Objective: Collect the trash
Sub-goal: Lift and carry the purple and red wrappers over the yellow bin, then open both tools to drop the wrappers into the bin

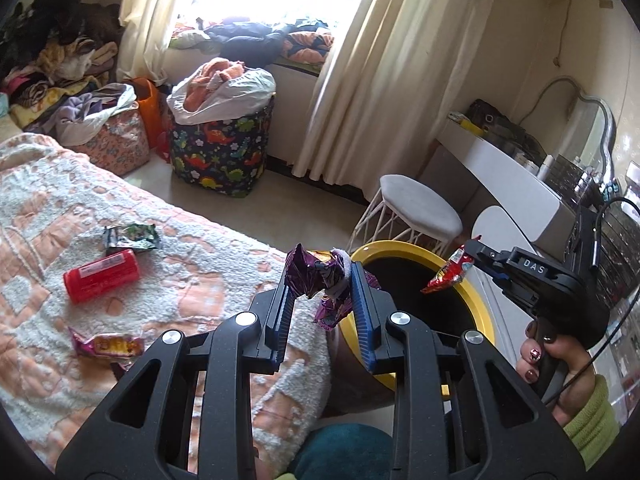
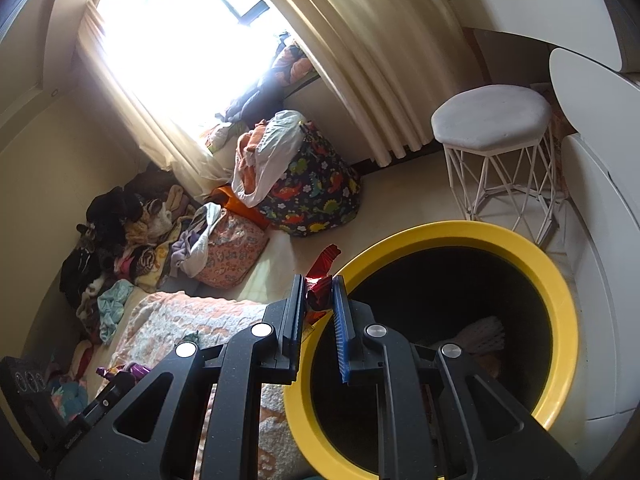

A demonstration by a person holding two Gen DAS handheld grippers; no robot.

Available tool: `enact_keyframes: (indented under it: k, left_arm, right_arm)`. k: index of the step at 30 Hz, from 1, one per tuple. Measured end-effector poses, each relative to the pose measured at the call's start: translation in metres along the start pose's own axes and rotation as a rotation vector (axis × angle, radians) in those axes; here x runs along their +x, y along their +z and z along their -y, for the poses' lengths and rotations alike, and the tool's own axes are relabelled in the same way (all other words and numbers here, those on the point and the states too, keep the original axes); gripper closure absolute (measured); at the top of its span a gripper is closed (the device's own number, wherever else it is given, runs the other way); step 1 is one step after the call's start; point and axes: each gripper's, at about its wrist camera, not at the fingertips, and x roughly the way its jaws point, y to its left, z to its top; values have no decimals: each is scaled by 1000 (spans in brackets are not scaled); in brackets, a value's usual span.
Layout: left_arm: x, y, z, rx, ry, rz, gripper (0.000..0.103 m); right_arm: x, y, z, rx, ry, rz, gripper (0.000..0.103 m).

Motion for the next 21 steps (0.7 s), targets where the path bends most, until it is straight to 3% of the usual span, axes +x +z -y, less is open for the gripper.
enact_keyframes:
  k: [21]
  left_arm:
    - [38,-15,53,109,-73,-69,82]
  right_arm:
    - [-3,4,41,62,-108,28,89]
